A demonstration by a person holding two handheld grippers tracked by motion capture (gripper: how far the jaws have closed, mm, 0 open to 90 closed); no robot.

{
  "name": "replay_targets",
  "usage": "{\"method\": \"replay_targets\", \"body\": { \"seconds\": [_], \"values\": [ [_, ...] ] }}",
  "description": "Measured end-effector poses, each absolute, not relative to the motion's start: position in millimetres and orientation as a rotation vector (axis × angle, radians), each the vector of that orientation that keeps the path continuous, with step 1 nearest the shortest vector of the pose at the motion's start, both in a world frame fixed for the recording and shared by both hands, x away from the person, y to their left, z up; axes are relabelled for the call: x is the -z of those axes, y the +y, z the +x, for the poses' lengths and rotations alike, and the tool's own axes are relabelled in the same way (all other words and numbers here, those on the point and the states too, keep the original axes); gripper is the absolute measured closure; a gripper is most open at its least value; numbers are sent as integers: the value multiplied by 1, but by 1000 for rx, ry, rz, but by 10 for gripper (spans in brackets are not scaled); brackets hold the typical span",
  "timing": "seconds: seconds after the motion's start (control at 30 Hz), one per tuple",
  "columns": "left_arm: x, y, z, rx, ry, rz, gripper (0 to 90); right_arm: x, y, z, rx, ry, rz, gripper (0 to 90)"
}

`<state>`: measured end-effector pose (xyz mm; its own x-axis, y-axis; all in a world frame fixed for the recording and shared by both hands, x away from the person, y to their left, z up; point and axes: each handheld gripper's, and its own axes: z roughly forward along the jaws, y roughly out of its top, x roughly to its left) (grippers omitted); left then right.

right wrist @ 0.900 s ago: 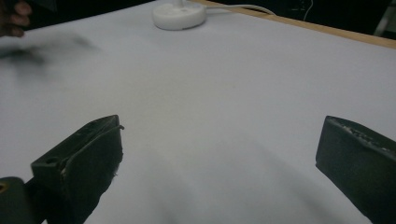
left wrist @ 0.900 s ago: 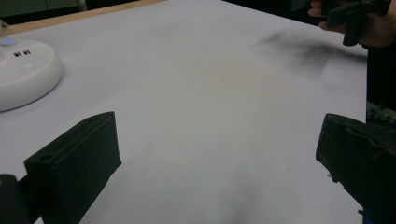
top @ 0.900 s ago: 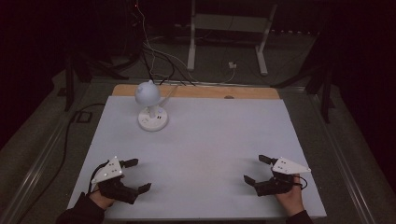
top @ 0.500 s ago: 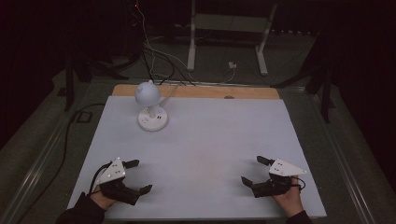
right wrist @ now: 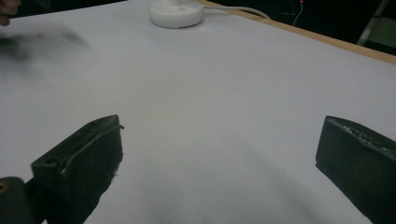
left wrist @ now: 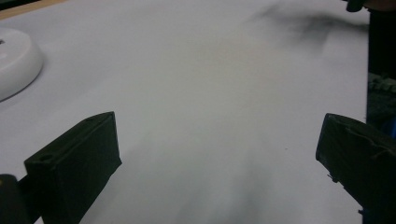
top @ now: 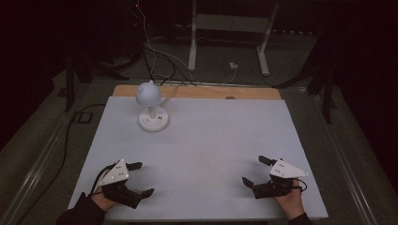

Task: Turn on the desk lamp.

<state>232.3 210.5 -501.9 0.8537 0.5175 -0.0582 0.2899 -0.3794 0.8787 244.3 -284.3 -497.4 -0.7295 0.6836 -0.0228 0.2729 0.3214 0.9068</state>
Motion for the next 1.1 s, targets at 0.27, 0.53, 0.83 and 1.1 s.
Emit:
{"method": "replay_targets", "body": {
  "seconds": [0.27, 0.53, 0.83, 1.1],
  "values": [
    [493, 201, 229, -258, 555, 2030, 3, 496, -282, 243, -1391, 2184, 838, 5],
    [478, 195, 228, -265, 528, 2019, 2, 494, -281, 242, -1396, 2174, 834, 6],
    [468, 193, 236, -272, 539, 1997, 2, 493, -281, 241, -1409, 2164, 839, 6],
    [462, 187, 245, -273, 551, 1997, 2, 493, -282, 241, -1416, 2160, 842, 6]
  ]
}}
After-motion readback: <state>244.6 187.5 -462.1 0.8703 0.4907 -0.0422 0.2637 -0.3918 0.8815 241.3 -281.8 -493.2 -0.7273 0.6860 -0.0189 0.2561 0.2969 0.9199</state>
